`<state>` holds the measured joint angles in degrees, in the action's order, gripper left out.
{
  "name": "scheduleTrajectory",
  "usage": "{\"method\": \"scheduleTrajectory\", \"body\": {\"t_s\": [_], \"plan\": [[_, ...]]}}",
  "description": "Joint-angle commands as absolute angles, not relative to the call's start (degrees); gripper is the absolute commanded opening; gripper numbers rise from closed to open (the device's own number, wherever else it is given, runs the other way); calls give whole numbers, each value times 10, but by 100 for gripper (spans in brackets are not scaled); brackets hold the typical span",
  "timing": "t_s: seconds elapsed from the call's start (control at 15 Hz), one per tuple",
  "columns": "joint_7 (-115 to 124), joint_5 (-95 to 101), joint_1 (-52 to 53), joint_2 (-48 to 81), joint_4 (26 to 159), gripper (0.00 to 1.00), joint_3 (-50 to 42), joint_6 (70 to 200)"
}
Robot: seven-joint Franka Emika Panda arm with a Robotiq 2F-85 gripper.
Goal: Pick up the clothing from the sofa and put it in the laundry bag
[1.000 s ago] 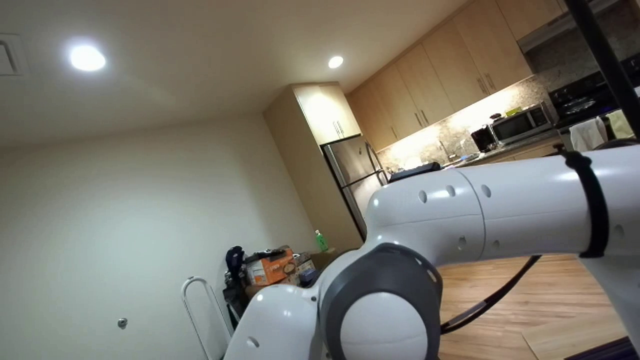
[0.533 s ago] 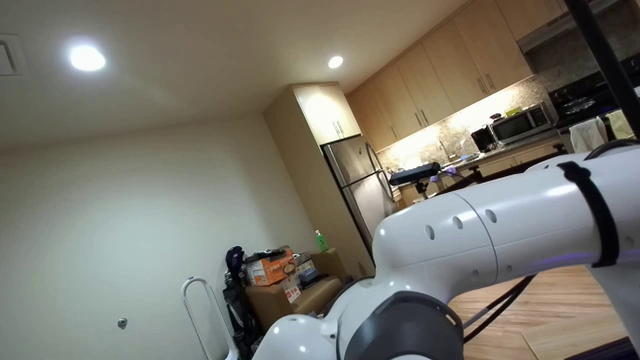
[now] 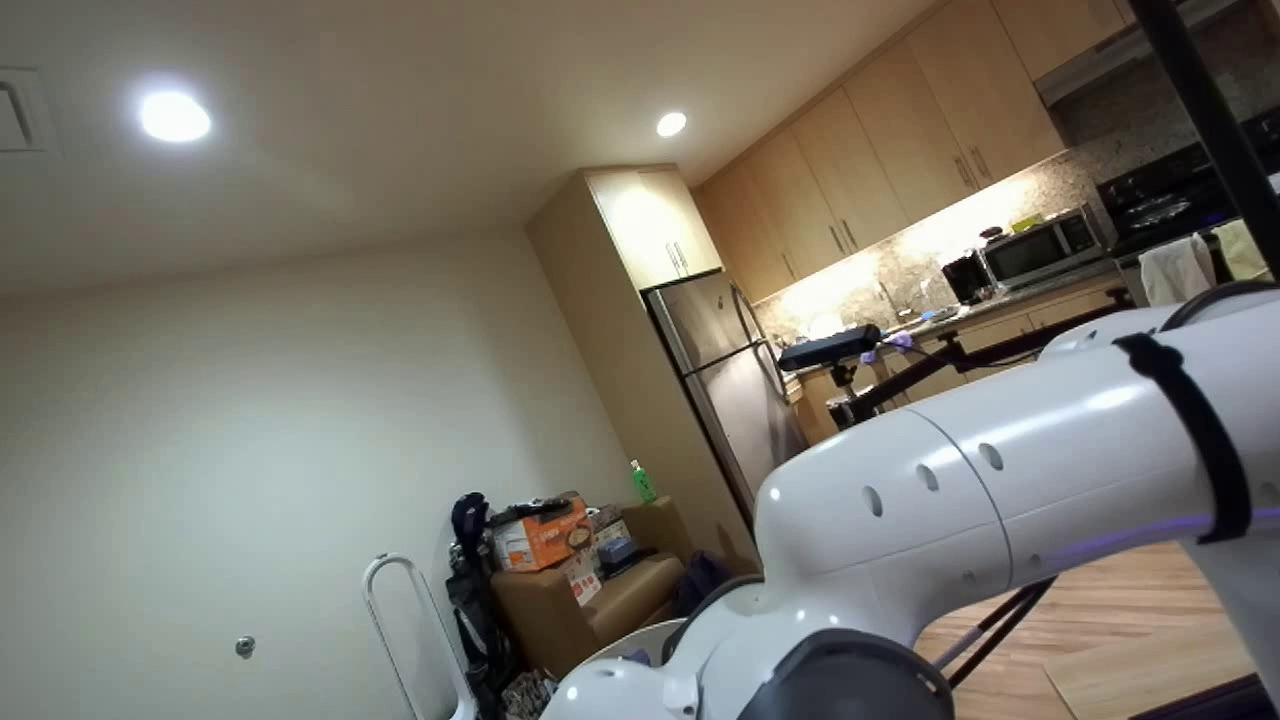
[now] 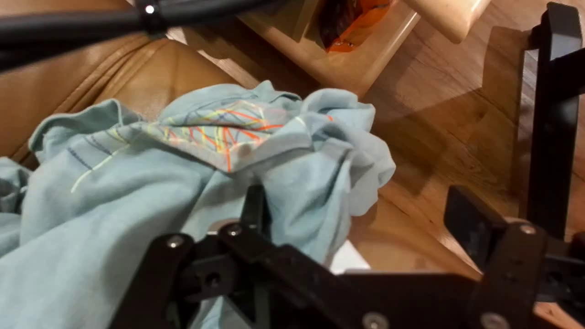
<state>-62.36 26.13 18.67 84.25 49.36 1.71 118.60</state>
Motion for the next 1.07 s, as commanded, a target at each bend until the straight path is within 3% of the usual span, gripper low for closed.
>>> {"method": "scheduleTrajectory", "body": {"t_s": [0.0, 0.67, 0.87, 0.93, 1.0], "plan": [[-599, 251, 189, 844, 502, 74, 6, 1212], [-597, 255, 194, 845, 510, 7, 3, 1260], [-602, 254, 194, 845, 511, 3, 5, 1260], [-603, 253, 193, 845, 511, 9, 6, 1256], [-600, 253, 195, 845, 511, 31, 5, 1249]]}}
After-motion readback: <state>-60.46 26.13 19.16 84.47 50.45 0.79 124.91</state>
